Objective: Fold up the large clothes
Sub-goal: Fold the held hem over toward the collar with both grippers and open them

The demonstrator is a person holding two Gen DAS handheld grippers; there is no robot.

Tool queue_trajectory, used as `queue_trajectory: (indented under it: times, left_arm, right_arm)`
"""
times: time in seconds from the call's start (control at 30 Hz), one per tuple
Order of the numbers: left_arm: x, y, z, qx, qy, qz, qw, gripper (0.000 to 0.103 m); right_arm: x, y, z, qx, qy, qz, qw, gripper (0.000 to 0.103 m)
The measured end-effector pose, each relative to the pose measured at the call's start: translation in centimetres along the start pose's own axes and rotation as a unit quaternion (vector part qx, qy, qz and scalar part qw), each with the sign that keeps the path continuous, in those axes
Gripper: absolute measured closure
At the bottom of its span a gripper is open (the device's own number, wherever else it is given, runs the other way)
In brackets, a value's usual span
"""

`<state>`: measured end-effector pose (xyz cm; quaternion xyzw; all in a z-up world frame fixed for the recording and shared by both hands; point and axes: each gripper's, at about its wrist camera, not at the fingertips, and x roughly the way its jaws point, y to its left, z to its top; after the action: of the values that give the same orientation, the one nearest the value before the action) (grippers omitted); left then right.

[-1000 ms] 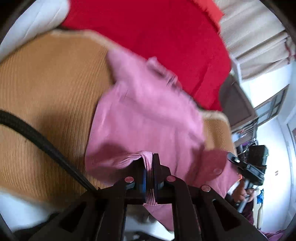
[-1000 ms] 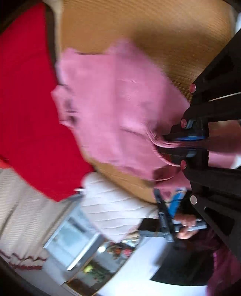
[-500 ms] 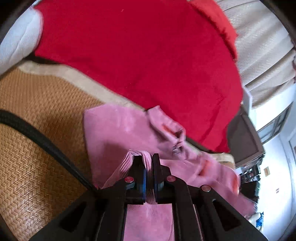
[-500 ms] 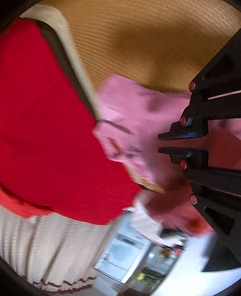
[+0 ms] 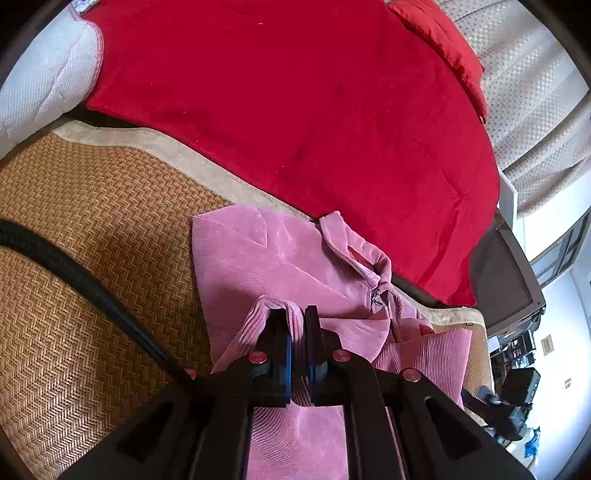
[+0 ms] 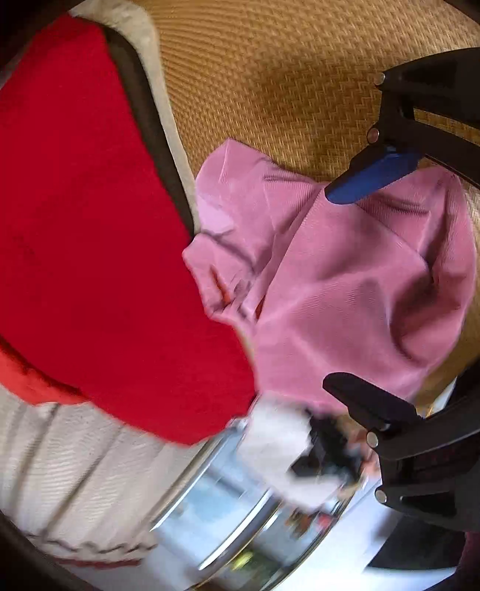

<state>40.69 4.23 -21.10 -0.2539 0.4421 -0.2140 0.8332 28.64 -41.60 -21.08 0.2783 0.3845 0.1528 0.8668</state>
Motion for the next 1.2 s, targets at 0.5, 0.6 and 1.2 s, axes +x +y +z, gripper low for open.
queue_trajectory:
  times: [0.5,0.6,1.2]
  left_arm:
    - [-0.9,-0.3,0.2,-0.001,-0.018,-0.017,0.9997,0.097]
    - [-1.4,-1.1,1.3,0.008,-0.038,-0.018,0.9991,0.097]
    - [4.8,3.6,6.2,-0.103,-0.080,-0.037,0.9908,0.058]
  right_arm:
    - [2.0,5.8,-0.6,-0.165,-0.043,-0.152,0.974,0.091]
    - [1.2,6.1,1.1,-0.169,-0.083,-0.175,0.966,0.092]
    - [7.3,-9.3,9.8,0.107,-0.020,-0.170,0.979,0.034]
